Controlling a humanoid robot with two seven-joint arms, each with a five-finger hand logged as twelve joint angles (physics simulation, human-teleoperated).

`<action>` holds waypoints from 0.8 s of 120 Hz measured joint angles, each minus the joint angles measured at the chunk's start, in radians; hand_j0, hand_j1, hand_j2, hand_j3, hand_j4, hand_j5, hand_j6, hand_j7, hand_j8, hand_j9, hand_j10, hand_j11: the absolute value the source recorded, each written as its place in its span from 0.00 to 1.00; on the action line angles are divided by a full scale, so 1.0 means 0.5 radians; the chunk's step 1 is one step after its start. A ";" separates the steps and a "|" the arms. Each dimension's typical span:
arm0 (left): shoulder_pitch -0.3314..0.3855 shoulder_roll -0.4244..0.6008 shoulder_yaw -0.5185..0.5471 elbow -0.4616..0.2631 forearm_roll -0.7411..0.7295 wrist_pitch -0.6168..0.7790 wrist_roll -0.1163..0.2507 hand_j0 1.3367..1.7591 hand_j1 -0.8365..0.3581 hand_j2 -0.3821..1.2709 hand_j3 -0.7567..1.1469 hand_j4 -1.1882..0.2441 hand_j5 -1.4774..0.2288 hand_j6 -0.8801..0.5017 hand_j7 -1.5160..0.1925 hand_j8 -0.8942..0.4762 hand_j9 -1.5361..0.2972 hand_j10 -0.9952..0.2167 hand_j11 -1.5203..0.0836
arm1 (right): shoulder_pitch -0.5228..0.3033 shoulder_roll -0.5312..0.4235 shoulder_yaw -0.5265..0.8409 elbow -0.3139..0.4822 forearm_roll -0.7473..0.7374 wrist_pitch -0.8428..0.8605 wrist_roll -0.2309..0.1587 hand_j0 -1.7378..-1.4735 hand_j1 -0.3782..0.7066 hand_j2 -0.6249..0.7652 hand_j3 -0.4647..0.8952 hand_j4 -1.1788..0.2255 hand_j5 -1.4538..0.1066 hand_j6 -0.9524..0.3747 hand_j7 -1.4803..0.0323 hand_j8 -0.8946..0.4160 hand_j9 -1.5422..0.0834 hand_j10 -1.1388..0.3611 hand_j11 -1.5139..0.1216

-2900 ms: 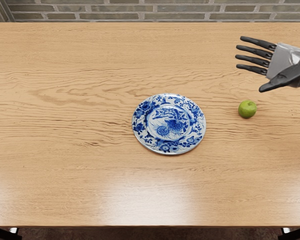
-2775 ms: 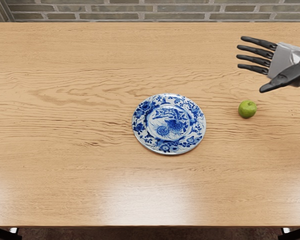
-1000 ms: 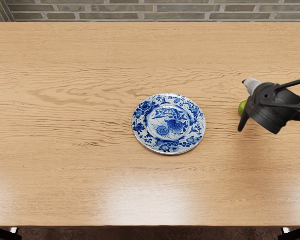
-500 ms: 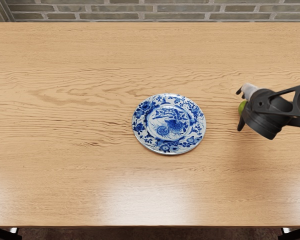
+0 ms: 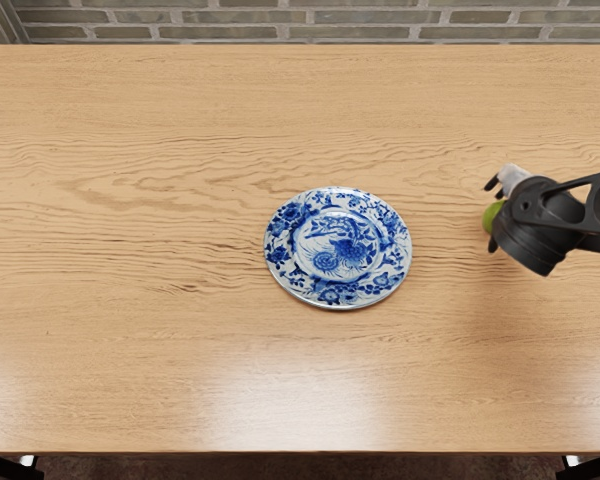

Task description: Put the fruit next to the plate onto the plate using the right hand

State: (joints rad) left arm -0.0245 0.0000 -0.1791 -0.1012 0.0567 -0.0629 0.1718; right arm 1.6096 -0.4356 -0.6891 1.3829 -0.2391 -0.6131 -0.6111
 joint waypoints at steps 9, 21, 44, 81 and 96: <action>0.000 0.000 0.000 0.000 0.000 0.000 0.000 0.76 0.75 0.26 0.40 0.66 0.68 0.46 0.70 0.47 0.67 0.62 0.75 | -0.010 0.000 0.020 -0.023 0.003 0.000 0.000 0.30 0.34 0.41 0.34 0.62 0.70 0.49 0.73 0.45 0.72 0.56 0.70; 0.000 0.000 0.000 0.000 0.000 0.000 0.000 0.76 0.75 0.26 0.40 0.66 0.68 0.46 0.70 0.47 0.67 0.62 0.75 | -0.016 0.000 0.034 -0.044 0.004 0.002 0.000 0.30 0.34 0.41 0.34 0.62 0.70 0.50 0.73 0.42 0.72 0.56 0.70; 0.000 0.000 0.000 0.000 0.000 0.000 0.000 0.76 0.75 0.26 0.40 0.66 0.68 0.46 0.70 0.47 0.67 0.62 0.75 | -0.074 0.070 0.042 -0.161 0.006 0.004 0.000 0.30 0.34 0.41 0.34 0.63 0.70 0.50 0.74 0.44 0.72 0.57 0.70; 0.000 0.000 0.000 0.000 0.000 0.000 0.000 0.76 0.75 0.26 0.40 0.66 0.68 0.46 0.70 0.47 0.67 0.62 0.75 | -0.136 0.095 0.044 -0.214 -0.001 0.003 0.000 0.30 0.42 0.40 0.34 0.58 0.64 0.45 0.67 0.41 0.67 0.51 0.65; 0.000 0.000 0.000 0.000 0.000 0.000 0.000 0.76 0.75 0.26 0.40 0.66 0.68 0.46 0.70 0.47 0.67 0.62 0.75 | -0.149 0.096 0.045 -0.215 -0.018 -0.002 0.000 0.31 0.45 0.41 0.34 0.52 0.63 0.47 0.64 0.41 0.65 0.47 0.63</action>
State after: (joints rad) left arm -0.0245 0.0000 -0.1791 -0.1013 0.0568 -0.0629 0.1718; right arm 1.5351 -0.3878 -0.6665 1.2752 -0.2480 -0.6142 -0.6112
